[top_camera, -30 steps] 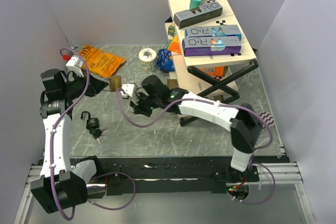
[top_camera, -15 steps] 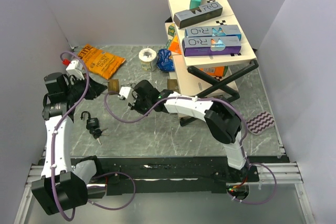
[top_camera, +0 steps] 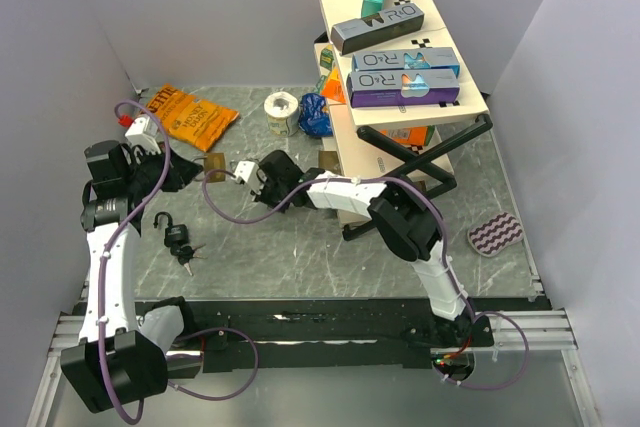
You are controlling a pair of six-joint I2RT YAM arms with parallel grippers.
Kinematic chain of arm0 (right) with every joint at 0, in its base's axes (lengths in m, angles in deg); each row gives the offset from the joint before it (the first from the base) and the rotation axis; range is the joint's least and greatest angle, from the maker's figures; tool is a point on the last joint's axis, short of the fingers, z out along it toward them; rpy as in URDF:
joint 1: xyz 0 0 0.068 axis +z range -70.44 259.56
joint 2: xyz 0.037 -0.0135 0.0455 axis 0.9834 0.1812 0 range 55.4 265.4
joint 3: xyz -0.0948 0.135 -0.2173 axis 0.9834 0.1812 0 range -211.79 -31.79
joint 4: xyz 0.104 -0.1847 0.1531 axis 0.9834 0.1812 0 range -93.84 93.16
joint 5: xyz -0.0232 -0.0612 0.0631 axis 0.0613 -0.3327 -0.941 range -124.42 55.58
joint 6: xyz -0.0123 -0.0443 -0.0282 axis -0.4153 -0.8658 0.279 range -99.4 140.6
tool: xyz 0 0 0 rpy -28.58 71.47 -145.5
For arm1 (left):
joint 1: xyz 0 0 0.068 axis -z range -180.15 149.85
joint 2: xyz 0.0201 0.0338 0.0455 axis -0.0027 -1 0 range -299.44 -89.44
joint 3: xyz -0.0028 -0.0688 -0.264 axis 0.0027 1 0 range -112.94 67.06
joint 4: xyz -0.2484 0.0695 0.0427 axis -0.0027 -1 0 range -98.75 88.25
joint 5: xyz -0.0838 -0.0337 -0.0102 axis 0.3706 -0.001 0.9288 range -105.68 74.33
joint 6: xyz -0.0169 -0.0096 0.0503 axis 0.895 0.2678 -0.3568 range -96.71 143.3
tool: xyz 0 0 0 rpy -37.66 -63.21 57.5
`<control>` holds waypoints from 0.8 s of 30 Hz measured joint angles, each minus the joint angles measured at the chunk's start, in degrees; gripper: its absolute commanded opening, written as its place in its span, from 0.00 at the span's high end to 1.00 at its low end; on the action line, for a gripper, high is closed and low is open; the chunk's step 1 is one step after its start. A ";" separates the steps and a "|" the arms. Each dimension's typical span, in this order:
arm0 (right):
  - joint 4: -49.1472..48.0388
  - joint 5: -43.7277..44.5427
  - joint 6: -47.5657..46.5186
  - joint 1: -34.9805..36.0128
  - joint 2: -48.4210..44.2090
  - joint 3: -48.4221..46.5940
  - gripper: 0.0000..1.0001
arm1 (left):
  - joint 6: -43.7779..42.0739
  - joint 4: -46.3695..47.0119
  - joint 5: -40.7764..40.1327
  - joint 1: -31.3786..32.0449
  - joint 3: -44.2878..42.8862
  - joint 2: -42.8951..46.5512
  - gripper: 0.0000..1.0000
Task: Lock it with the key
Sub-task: Place the key at the center of the board.
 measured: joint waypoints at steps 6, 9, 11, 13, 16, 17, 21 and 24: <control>0.07 0.90 0.24 -0.35 0.72 -2.16 1.00 | -0.04 0.00 -0.46 0.00 0.35 0.07 0.99; 0.15 1.84 0.52 -0.39 1.11 -3.15 0.89 | -0.07 -0.24 -0.48 0.00 0.92 0.09 0.99; 0.44 2.21 1.09 -0.48 1.79 -4.20 0.82 | -0.17 -0.35 -0.55 0.00 1.29 0.09 0.99; 1.07 2.58 1.57 -0.68 2.45 -5.38 0.64 | -0.35 -0.48 -0.66 0.00 1.40 0.04 0.99; 1.33 3.04 2.12 -1.03 2.71 -6.16 0.41 | -1.20 -0.63 -0.70 0.02 1.40 -0.31 0.99; 1.18 3.10 1.97 -1.16 2.71 -6.19 0.33 | -1.53 -0.79 -0.74 0.00 1.40 -0.48 0.99; 1.03 2.25 1.40 -1.38 2.58 -6.19 0.19 | -3.63 -2.43 -0.83 0.00 1.36 -1.22 0.99; 0.76 -0.20 1.09 -1.33 1.27 -5.44 0.13 | -6.54 -5.09 -0.92 0.02 0.37 -3.30 0.99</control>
